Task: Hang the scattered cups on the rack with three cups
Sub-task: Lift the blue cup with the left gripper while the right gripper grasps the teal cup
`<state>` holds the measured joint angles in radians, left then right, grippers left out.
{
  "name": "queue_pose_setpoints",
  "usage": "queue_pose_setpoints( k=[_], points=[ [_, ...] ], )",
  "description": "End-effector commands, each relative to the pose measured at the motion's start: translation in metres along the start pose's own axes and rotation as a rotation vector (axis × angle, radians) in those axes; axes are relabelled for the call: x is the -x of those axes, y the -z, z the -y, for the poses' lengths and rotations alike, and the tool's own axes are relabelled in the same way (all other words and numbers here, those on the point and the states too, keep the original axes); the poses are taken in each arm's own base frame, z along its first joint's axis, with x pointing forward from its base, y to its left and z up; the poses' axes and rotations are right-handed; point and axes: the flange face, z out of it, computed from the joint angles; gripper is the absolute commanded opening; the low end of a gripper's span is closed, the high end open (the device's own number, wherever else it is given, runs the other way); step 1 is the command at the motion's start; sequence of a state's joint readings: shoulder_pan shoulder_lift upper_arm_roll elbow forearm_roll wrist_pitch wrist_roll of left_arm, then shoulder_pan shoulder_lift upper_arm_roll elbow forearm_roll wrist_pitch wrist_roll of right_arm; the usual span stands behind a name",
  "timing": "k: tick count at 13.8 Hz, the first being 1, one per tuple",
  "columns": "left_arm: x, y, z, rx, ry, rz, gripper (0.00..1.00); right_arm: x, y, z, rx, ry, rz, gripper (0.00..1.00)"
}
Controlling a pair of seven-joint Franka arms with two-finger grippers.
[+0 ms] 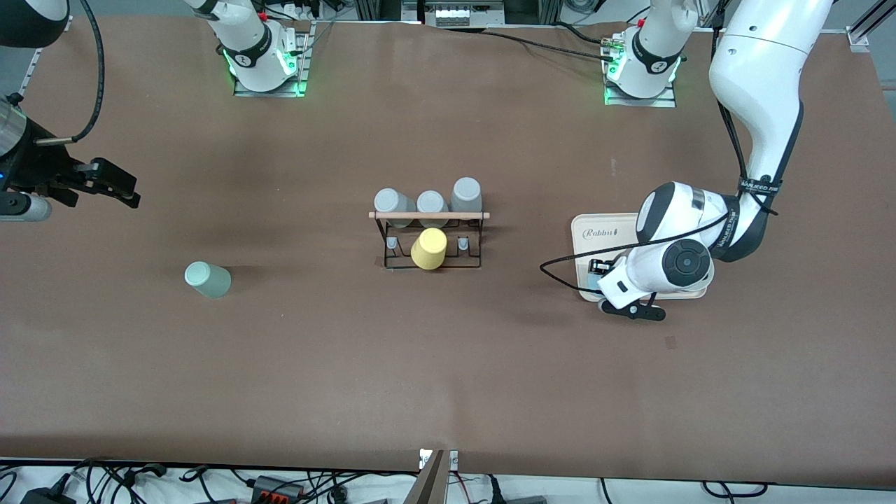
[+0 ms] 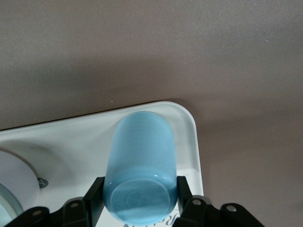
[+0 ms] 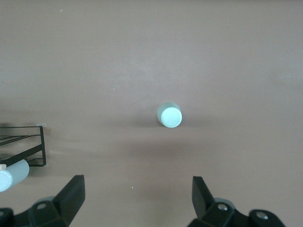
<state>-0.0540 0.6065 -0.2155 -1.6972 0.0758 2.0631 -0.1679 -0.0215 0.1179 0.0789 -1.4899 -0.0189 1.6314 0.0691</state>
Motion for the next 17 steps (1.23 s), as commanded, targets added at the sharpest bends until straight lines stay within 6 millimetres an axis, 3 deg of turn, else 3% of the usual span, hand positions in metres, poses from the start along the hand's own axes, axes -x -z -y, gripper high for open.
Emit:
queue_pose_setpoints(
  k=[1,4,7,8,9,10,14,17],
  points=[
    [-0.002,0.027,-0.006,0.006,0.020,-0.026,0.07,0.001,0.001,-0.002,0.001,0.015,0.008,1.00],
    [-0.004,0.081,-0.028,0.138,0.111,0.020,0.01,0.000,-0.002,-0.002,0.011,0.018,0.014,1.00],
    [0.004,0.124,-0.082,0.178,0.156,0.029,0.01,-0.004,-0.020,-0.005,0.011,0.010,0.047,1.00],
    [0.008,0.141,-0.102,0.228,0.222,0.040,0.01,-0.012,-0.043,-0.011,0.014,0.008,0.086,1.00],
    [0.010,0.149,-0.117,0.279,0.308,0.062,0.01,-0.016,-0.058,-0.016,0.016,0.022,0.110,1.00],
    [0.016,0.150,-0.142,0.315,0.369,0.094,0.01,-0.024,-0.086,-0.031,0.010,0.037,0.154,1.00],
    [0.021,0.177,-0.186,0.393,0.552,0.119,0.01,-0.048,-0.177,-0.055,0.016,0.039,0.237,1.00],
    [0.022,0.175,-0.213,0.420,0.619,0.098,0.01,-0.064,-0.254,-0.055,0.010,0.044,0.240,1.00]
  ],
)
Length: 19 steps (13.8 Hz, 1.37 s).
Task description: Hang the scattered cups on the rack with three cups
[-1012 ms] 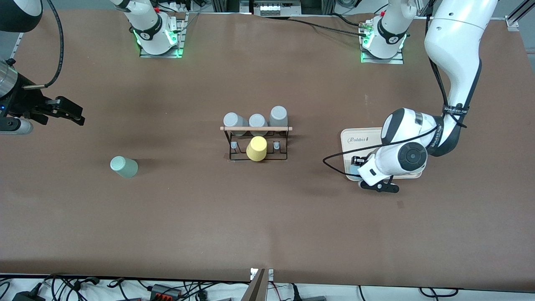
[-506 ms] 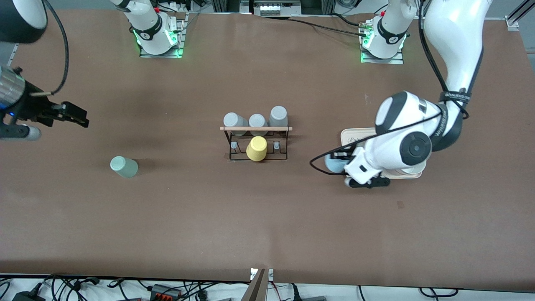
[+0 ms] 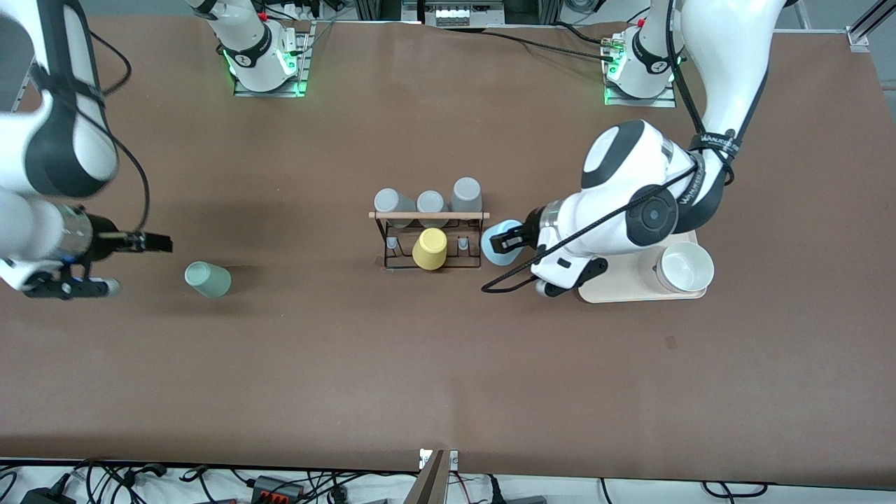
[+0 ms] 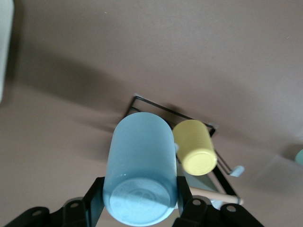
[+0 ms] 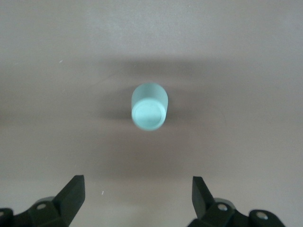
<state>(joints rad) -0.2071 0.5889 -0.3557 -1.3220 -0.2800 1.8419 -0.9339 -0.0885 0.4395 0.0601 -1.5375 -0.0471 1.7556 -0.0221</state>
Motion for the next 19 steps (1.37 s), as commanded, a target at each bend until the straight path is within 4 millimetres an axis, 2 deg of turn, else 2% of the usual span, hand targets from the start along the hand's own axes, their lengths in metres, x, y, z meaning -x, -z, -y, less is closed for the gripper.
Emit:
queue_pose_setpoints(
  k=[1,3,7,8,11,13,15,16,19],
  points=[
    [0.007,-0.009,-0.020,0.044,0.049,-0.002,0.01,-0.024,-0.054,0.000,0.010,0.030,-0.010,1.00],
    [0.005,-0.015,-0.027,0.076,0.058,-0.025,0.01,-0.027,-0.080,0.001,0.009,0.034,-0.020,1.00],
    [0.017,-0.036,-0.036,0.055,0.026,-0.043,0.01,-0.024,-0.111,0.005,0.007,0.037,-0.020,1.00],
    [0.017,-0.037,-0.035,0.032,0.009,-0.073,0.01,-0.023,-0.116,0.004,0.006,0.037,-0.023,1.00],
    [0.021,-0.049,-0.037,-0.017,-0.029,-0.119,0.01,-0.017,-0.148,-0.004,0.005,0.031,-0.040,1.00],
    [0.023,-0.055,-0.037,-0.040,-0.045,-0.136,0.01,-0.014,-0.155,-0.004,0.004,0.029,-0.034,1.00],
    [0.023,-0.057,-0.036,-0.044,-0.046,-0.135,0.01,-0.015,-0.153,-0.004,0.005,0.031,-0.038,1.00],
    [0.031,-0.068,-0.040,-0.056,-0.062,-0.126,0.01,-0.016,-0.151,-0.005,0.006,0.031,-0.041,0.97],
    [0.032,-0.079,-0.036,-0.077,-0.060,-0.117,0.01,-0.016,-0.148,-0.006,0.006,0.029,-0.044,0.66]
  ],
)
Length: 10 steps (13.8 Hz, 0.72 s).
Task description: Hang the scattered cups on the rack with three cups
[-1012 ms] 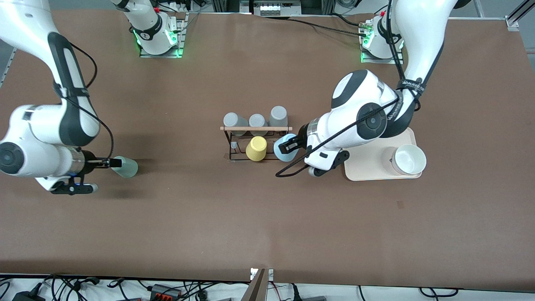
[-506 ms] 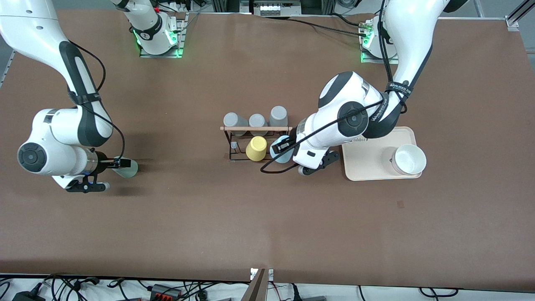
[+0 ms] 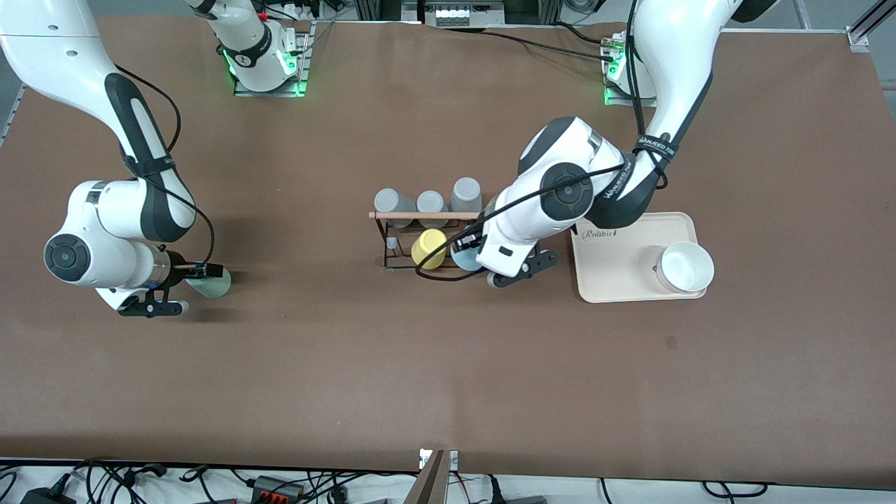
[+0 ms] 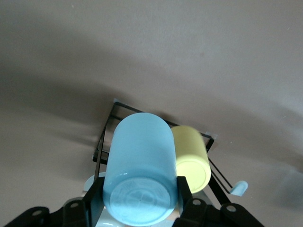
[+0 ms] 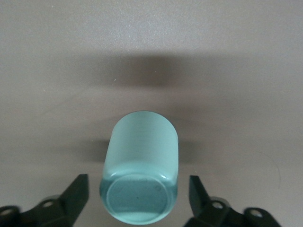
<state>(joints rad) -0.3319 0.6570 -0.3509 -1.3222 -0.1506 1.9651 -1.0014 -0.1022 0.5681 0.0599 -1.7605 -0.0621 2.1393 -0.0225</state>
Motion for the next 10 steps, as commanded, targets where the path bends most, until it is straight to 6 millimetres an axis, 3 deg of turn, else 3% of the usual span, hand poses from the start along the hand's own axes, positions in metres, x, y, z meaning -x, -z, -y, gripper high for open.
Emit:
queue_pose_setpoints(
  k=[1,4,10],
  points=[
    [0.001,-0.009,-0.001,-0.023,-0.004,-0.017,0.01,0.002,0.009,-0.002,0.009,0.022,-0.013,0.56],
    [0.007,-0.020,-0.001,-0.057,-0.034,-0.031,0.01,-0.002,0.022,0.002,0.009,0.024,-0.030,0.41],
    [0.008,-0.034,-0.001,-0.090,-0.066,-0.061,0.04,-0.014,0.115,0.053,0.009,0.021,-0.011,0.39]
  ],
)
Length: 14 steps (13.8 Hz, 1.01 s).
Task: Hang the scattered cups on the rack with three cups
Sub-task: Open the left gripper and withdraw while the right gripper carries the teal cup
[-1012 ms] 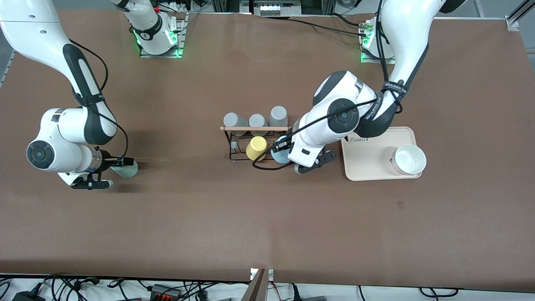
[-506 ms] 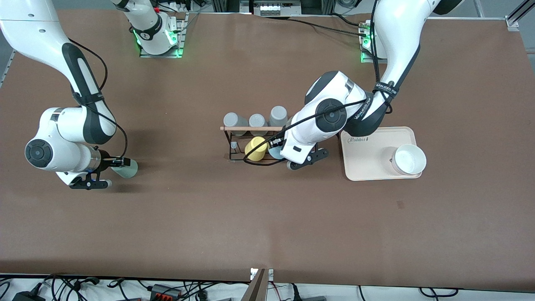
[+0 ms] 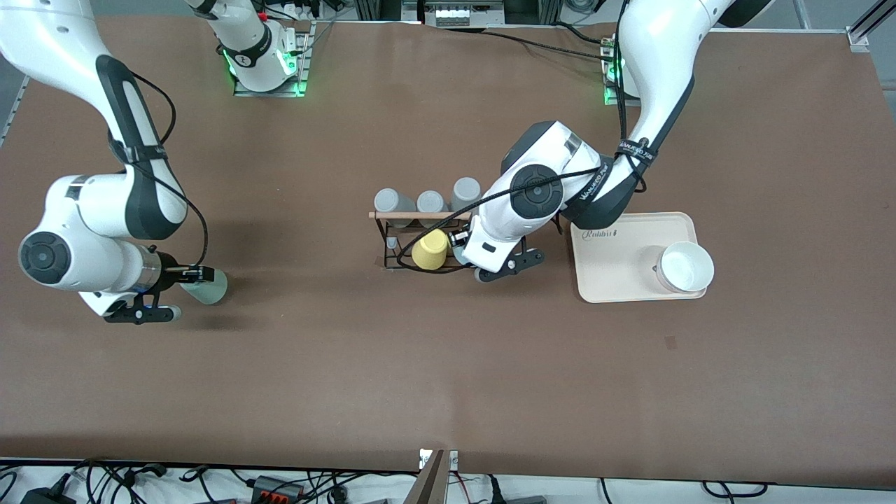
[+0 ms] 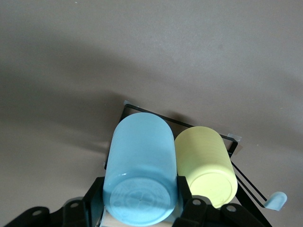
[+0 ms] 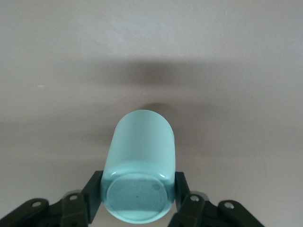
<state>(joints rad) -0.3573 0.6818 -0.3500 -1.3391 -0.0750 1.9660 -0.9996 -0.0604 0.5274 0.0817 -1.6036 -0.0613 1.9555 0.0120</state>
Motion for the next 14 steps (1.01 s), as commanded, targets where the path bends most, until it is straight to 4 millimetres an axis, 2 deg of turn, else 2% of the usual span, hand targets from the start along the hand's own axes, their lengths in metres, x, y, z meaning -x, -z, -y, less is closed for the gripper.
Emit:
queue_pose_setpoints(
  k=[1,2,3,4,5,6,7,9,11,12,14],
  points=[
    [0.001,-0.007,-0.002,-0.023,-0.023,-0.035,0.05,-0.004,0.041,0.027,0.004,0.013,0.010,0.39],
    [-0.001,-0.012,-0.001,-0.029,-0.023,-0.031,0.08,-0.004,0.052,0.044,0.008,0.035,0.011,0.39],
    [-0.002,-0.010,0.000,-0.029,-0.020,-0.032,0.30,-0.003,0.063,0.059,0.011,0.058,0.011,0.39],
    [-0.009,-0.006,0.004,-0.025,-0.012,-0.034,0.86,-0.002,0.072,0.077,0.016,0.082,0.012,0.39],
    [-0.012,0.003,0.006,-0.019,-0.006,-0.042,1.00,0.000,0.083,0.097,0.018,0.109,0.002,0.39],
    [-0.021,0.020,0.013,-0.003,0.005,-0.056,1.00,0.001,0.092,0.113,0.020,0.130,-0.007,0.39],
    [-0.037,0.042,0.026,0.015,0.028,-0.064,1.00,0.004,0.100,0.131,0.010,0.141,-0.010,0.39],
    [-0.051,0.085,0.057,-0.021,0.053,-0.055,1.00,0.008,0.110,0.156,-0.077,0.074,-0.011,0.39],
    [-0.071,0.136,0.104,-0.054,0.071,-0.048,1.00,0.015,0.116,0.189,-0.101,0.026,-0.013,0.39],
    [-0.074,0.165,0.127,-0.074,0.046,-0.044,1.00,0.021,0.118,0.214,-0.098,0.001,-0.016,0.39],
    [-0.082,0.217,0.181,-0.104,-0.079,-0.028,1.00,0.034,0.131,0.260,-0.098,-0.029,-0.039,0.39]
  ],
)
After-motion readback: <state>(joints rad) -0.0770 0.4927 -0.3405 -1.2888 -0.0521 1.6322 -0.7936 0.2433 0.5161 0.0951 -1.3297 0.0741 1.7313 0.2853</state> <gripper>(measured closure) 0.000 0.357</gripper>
